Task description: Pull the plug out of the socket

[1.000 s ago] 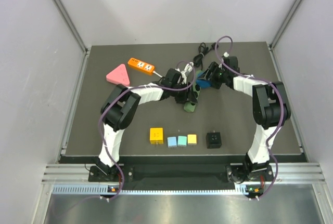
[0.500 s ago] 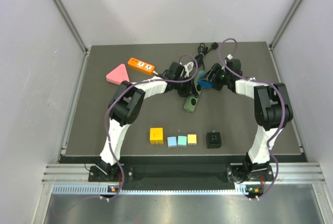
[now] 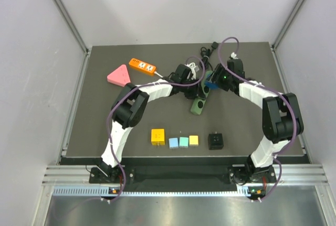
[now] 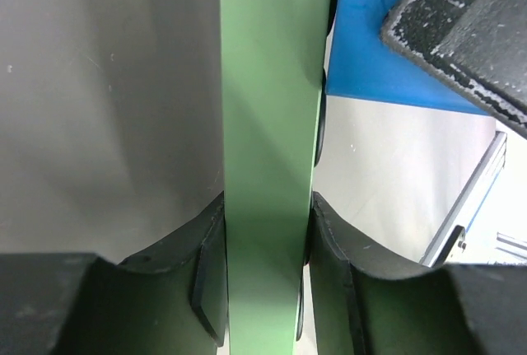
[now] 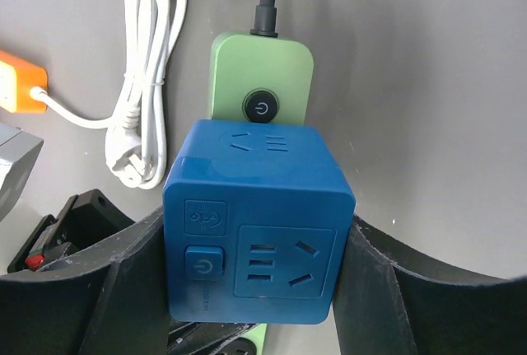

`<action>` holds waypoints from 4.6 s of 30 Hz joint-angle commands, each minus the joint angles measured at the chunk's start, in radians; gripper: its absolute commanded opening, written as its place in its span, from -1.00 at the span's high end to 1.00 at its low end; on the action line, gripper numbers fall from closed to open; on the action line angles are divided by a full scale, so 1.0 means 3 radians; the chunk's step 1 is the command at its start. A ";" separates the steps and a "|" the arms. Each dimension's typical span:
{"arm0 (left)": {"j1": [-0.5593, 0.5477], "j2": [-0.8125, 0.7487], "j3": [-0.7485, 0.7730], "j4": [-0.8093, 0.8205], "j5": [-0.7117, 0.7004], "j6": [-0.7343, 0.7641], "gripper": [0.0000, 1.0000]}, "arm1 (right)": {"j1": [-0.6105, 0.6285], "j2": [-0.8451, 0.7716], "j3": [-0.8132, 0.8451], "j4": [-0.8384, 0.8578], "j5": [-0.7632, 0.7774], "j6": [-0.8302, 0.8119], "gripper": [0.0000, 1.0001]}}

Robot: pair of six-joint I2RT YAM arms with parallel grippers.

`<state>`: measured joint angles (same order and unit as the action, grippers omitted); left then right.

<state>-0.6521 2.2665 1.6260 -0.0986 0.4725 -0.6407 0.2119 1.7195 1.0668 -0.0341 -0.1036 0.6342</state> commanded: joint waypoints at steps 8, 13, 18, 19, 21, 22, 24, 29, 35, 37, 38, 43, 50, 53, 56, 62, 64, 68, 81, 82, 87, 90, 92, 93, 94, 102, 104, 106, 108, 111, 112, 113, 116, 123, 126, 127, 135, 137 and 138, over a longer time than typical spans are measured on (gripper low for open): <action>0.0220 -0.0008 -0.0373 -0.0305 -0.0854 -0.0027 1.00 | -0.0512 0.0098 -0.0074 0.0646 -0.1347 0.0463 1.00; 0.0246 -0.0049 -0.0435 -0.0265 -0.0844 -0.0022 1.00 | -0.0476 -0.0010 0.0049 0.0278 -0.1092 0.0111 1.00; 0.0246 -0.0013 -0.0394 -0.0203 -0.0666 0.0019 1.00 | -0.0425 -0.0178 -0.0007 0.0124 -0.0831 -0.0114 1.00; 0.0246 -0.0008 -0.0374 -0.0168 -0.0584 0.0024 1.00 | -0.0425 -0.0219 -0.0023 -0.0003 -0.0800 -0.0140 1.00; 0.0241 -0.0003 -0.0373 -0.0004 -0.0354 0.0044 1.00 | -0.0415 -0.0382 -0.0069 -0.0131 -0.0607 -0.0267 1.00; 0.0241 0.0002 -0.0363 0.0052 -0.0287 0.0054 1.00 | -0.0400 -0.0444 -0.0079 -0.0213 -0.0520 -0.0314 1.00; 0.0236 0.0023 -0.0322 0.0088 -0.0195 0.0080 1.00 | -0.0379 -0.0617 -0.0140 -0.0433 -0.0300 -0.0401 1.00; 0.0241 0.0171 -0.0011 -0.0065 -0.0020 0.0182 1.00 | -0.0150 -0.1012 -0.0517 -0.0689 -0.0018 -0.0416 1.00; 0.0241 0.0207 0.0235 -0.0356 -0.0056 0.0386 0.32 | 0.0530 -0.1462 -0.0978 -0.0852 0.0595 -0.0335 1.00; 0.0241 0.0192 0.0296 -0.0443 -0.0077 0.0422 0.07 | 0.0638 -0.1595 -0.1091 -0.0873 0.0652 -0.0294 1.00; 0.0246 0.0171 0.0312 -0.0459 -0.0072 0.0433 0.02 | 0.0674 -0.1641 -0.1198 -0.0858 0.0698 -0.0273 1.00; 0.0246 0.0074 0.0388 -0.0520 -0.0041 0.0438 -0.20 | 0.0899 -0.1891 -0.1403 -0.0751 0.0958 -0.0329 1.00; 0.0251 -0.0105 0.0506 -0.0699 -0.0036 0.0418 -0.68 | 0.1160 -0.2009 -0.1679 -0.0266 0.1326 -0.0299 1.00; 0.0261 -0.0212 0.0527 -0.0760 -0.0051 0.0407 -0.69 | 0.1339 -0.1974 -0.1776 -0.0076 0.1627 -0.0248 1.00; 0.0272 -0.0345 0.0506 -0.0801 -0.0082 0.0412 -0.69 | 0.1487 -0.1912 -0.1889 0.0220 0.1868 -0.0237 1.00; 0.0287 -0.0739 0.0190 -0.0684 -0.0123 0.0377 -0.68 | 0.1686 -0.1805 -0.2139 0.0722 0.2170 -0.0314 0.87; 0.0292 -0.0871 0.0077 -0.0684 -0.0118 0.0377 -0.68 | 0.1697 -0.1739 -0.2211 0.0839 0.2176 -0.0324 0.75; 0.0313 -0.1102 -0.0143 -0.0582 -0.0118 0.0361 -0.67 | 0.1717 -0.1606 -0.2262 0.0988 0.2191 -0.0335 0.58; 0.0333 -0.1838 -0.1247 -0.0265 -0.0067 0.0320 -0.64 | 0.1912 -0.1656 -0.2257 0.0785 0.2299 -0.0181 -0.33; 0.0333 -0.1925 -0.1308 -0.0234 -0.0051 0.0315 -0.64 | 0.1917 -0.1677 -0.2222 0.0733 0.2293 -0.0156 -0.40; 0.0333 -0.2119 -0.1656 -0.0172 -0.0025 0.0285 -0.64 | 0.1917 -0.1769 -0.2043 0.0421 0.2258 -0.0145 -0.81; 0.0333 -0.2196 -0.1794 -0.0157 -0.0020 0.0280 -0.64 | 0.1922 -0.1789 -0.1849 0.0165 0.2268 -0.0176 -0.89; 0.0333 -0.2242 -0.1851 -0.0157 -0.0031 0.0285 -0.64 | 0.1922 -0.1820 -0.1731 -0.0003 0.2227 -0.0181 -0.91; 0.0338 -0.2268 -0.1897 -0.0152 -0.0036 0.0285 -0.64 | 0.1922 -0.1861 -0.1705 -0.0039 0.2212 -0.0166 -0.92; 0.0338 -0.2303 -0.1917 -0.0152 -0.0046 0.0285 -0.64 | 0.1917 -0.1881 -0.1659 -0.0060 0.2191 -0.0161 -0.93; 0.0338 -0.2544 -0.2198 -0.0040 -0.0092 0.0254 -0.64 | 0.1901 -0.1943 -0.1312 -0.0433 0.1961 -0.0161 -0.99; 0.0333 -0.2702 -0.2387 0.0103 -0.0143 0.0229 -0.64 | 0.1901 -0.2009 -0.1255 -0.0525 0.1905 -0.0151 -0.99; 0.0338 -0.2896 -0.2510 0.0185 -0.0209 0.0208 -0.64 | 0.1891 -0.2070 -0.1245 -0.0581 0.1849 -0.0135 -1.00; 0.0333 -0.3125 -0.2715 0.0262 -0.0362 0.0177 -0.66 | 0.1886 -0.2172 -0.1260 -0.0587 0.1757 -0.0120 -1.00; 0.0333 -0.3412 -0.3026 0.0303 -0.0643 0.0157 -0.69 | 0.1881 -0.2377 -0.1377 -0.0526 0.1675 -0.0018 -1.00; 0.0333 -0.3646 -0.3113 0.0303 -0.0740 0.0131 -0.69 | 0.1881 -0.2438 -0.1474 -0.0495 0.1670 0.0043 -0.99; 0.0333 -0.3790 -0.3322 0.0415 -0.0833 0.0101 -0.71 | 0.1881 -0.2494 -0.1541 -0.0398 0.1665 0.0069 -1.00; 0.0333 -0.4429 -0.3847 0.0594 -0.1160 -0.0083 -0.75 | 0.1886 -0.3044 -0.1990 0.0020 0.1603 0.0130 -1.00; 0.0338 -0.6126 -0.4985 0.1024 -0.1437 -0.0845 -0.79 | 0.1881 -0.4799 -0.3049 0.0131 0.1726 0.0478 -1.00; 0.0338 -0.6678 -0.5302 0.0938 -0.1406 -0.1080 -0.80 | 0.1871 -0.5403 -0.3156 -0.0487 0.1966 0.0933 -0.99; 0.0338 -0.6822 -0.5363 0.0851 -0.1386 -0.1151 -0.81 | 0.1881 -0.5516 -0.3182 -0.0540 0.1946 0.0928 -1.00; 0.0338 -0.7289 -0.5849 0.1029 -0.0844 -0.1499 -0.83 | 0.1876 -0.6100 -0.3428 -0.0975 0.1864 0.1398 -0.99; 0.0338 -0.7355 -0.5850 0.0948 -0.0813 -0.1515 -0.84 | 0.1876 -0.6110 -0.3525 -0.0940 0.1808 0.1414 -1.00; 0.0343 -0.7401 -0.5850 0.0932 -0.0813 -0.1500 -0.84 | 0.1876 -0.6110 -0.3546 -0.0934 0.1813 0.1429 -0.99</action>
<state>-0.5549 0.0673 0.0406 0.1188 0.1722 -1.0512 0.7696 0.0063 0.0406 -0.2989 0.4423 1.0042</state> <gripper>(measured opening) 0.918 0.996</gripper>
